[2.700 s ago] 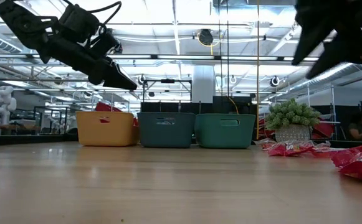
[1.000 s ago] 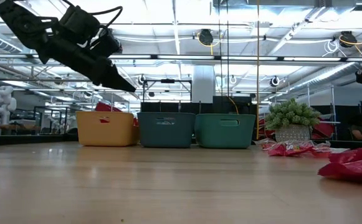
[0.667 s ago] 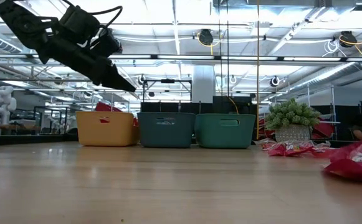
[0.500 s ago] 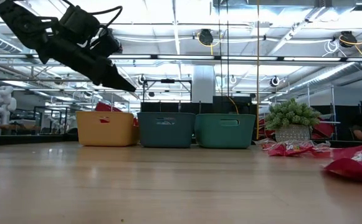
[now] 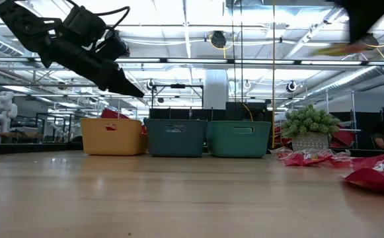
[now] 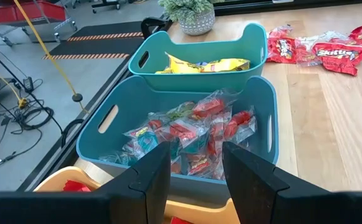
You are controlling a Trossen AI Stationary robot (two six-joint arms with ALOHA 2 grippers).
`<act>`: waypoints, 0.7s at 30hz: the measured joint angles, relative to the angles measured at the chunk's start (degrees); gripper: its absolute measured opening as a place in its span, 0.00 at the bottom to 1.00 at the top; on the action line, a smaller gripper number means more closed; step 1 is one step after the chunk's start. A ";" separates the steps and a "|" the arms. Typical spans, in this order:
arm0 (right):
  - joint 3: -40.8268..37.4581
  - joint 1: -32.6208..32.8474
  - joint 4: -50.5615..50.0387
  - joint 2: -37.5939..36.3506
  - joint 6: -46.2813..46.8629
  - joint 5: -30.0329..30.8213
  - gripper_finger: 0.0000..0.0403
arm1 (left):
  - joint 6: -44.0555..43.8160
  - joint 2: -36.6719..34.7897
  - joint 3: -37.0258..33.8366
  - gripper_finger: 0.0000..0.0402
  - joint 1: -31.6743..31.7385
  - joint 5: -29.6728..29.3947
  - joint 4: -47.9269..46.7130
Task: Sort candy
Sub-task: Put the yellow candy into the green bin
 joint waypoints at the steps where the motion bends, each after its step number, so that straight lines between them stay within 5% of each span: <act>1: 0.02 -2.41 1.38 -0.58 -2.91 2.86 0.00 | -0.02 0.00 -0.02 0.39 0.00 -0.02 -0.02; 8: 0.02 -20.17 17.14 -1.49 -31.38 12.08 0.00 | 0.40 0.00 -0.02 0.39 0.00 -0.02 0.28; 14: 0.03 -32.50 39.62 1.34 -57.96 10.21 0.00 | 0.46 0.01 -0.02 0.39 0.02 -0.03 3.44; 21: 0.04 -43.26 58.70 6.56 -72.37 6.52 0.00 | 0.46 0.00 -0.02 0.39 0.02 -0.24 3.45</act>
